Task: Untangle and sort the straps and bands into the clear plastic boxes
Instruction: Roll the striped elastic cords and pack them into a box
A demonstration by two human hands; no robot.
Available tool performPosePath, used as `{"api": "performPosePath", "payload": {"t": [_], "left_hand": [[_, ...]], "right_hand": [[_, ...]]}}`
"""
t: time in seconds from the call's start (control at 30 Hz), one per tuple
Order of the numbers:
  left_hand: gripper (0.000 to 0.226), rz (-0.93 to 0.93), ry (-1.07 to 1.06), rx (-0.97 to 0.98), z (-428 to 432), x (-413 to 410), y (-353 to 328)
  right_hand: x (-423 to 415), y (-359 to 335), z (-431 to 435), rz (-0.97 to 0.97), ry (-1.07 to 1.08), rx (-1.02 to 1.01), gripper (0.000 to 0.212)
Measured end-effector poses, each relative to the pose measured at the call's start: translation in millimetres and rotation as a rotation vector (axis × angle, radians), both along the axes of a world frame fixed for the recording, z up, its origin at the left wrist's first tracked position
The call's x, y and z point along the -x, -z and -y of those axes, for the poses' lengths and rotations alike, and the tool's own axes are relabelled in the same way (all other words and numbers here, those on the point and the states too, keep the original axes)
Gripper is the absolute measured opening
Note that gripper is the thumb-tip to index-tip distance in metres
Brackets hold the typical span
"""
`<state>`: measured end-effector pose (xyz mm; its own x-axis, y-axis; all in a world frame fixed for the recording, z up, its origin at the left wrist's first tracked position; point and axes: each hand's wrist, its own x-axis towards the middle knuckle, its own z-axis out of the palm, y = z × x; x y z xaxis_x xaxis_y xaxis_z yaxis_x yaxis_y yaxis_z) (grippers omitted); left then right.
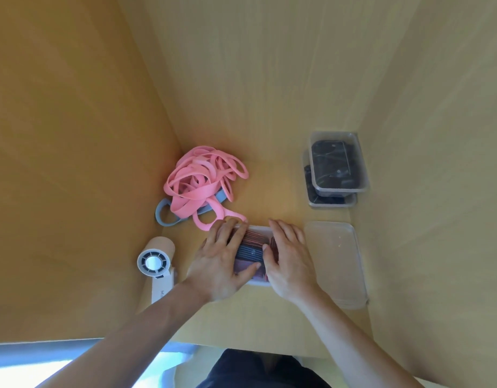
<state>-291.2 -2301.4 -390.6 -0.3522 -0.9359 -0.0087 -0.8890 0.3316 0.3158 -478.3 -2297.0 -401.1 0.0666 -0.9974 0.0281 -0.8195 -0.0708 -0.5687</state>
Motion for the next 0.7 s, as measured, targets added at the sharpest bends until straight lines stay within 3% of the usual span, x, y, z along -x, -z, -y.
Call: {"api": "performPosePath", "payload": {"t": [0.07,0.2,0.3,0.43,0.53,0.7], "left_hand": [[0.090,-0.056,0.009,-0.031,2,-2,0],[0.095,-0.231,0.027,-0.093,5,-9,-4],[0.103,-0.414,0.012,-0.237,7,-21,-11],[0.121,-0.472,0.050,-0.298,3,-39,-12],[0.111,-0.547,0.049,-0.303,1,-40,-18],[0.102,-0.642,0.078,-0.289,0,-37,-18]], "right_hand": [[0,-1,-1,0.023,-0.005,0.007,0.066],[1,-4,-3,-0.110,-0.022,0.054,0.063],[0,-10,-6,-0.182,-0.156,0.082,0.064],[2,-18,-5,-0.249,-0.333,-0.025,0.089],[1,-25,1,-0.304,-0.366,-0.128,0.116],[-2,-30,4,-0.354,-0.352,-0.061,0.114]]}}
